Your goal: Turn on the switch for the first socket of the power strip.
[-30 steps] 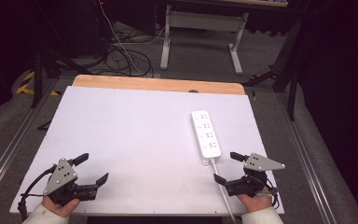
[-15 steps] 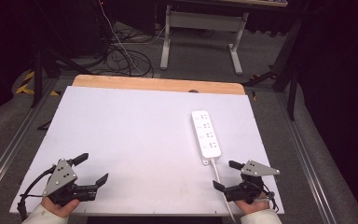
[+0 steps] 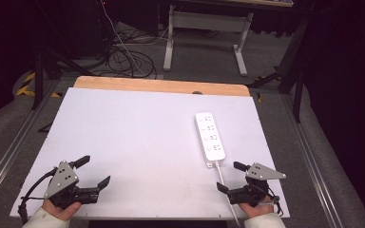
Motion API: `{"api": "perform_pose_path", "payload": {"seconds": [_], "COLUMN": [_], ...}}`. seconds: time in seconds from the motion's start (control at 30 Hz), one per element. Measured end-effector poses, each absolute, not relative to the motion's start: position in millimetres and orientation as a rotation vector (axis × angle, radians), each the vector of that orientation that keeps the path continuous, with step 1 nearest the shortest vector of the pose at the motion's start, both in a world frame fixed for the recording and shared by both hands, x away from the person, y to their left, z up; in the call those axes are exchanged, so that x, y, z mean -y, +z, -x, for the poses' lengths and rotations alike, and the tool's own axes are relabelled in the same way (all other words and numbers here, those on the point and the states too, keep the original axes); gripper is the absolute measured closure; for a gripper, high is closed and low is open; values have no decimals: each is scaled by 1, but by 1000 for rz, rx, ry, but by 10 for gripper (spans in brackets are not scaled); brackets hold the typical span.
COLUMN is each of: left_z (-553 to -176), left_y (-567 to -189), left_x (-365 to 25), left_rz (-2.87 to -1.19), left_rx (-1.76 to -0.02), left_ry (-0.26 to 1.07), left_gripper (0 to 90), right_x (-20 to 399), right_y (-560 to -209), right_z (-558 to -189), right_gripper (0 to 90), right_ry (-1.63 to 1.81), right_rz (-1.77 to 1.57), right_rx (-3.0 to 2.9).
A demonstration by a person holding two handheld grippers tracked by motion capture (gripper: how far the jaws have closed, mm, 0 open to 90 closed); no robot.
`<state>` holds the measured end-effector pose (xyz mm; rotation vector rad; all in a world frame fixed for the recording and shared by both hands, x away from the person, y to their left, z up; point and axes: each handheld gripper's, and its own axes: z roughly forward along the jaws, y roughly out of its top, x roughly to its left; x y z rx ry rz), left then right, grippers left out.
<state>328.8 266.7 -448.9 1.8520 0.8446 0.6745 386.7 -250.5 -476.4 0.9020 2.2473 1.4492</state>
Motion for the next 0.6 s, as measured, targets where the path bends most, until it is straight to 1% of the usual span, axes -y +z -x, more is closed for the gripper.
{"api": "perform_pose_path", "payload": {"seconds": [0.37, 0.5, 0.6], "left_z": [-328, -329, -329], "left_y": [-449, -449, -449], "left_x": [-266, -266, -266], "left_rz": [-1853, -1844, -1849], "left_rx": [-827, -839, -853], "left_ry": [699, 673, 682], "left_gripper": [101, 95, 94], "right_x": [250, 249, 249], "right_y": [-475, -476, -475], "right_z": [-386, -386, -386], "right_gripper": [1, 1, 1], "right_ry": [1427, 1423, 1424], "right_rz": [-889, -889, -889], "right_rx": [-2259, -2265, -2264]}}
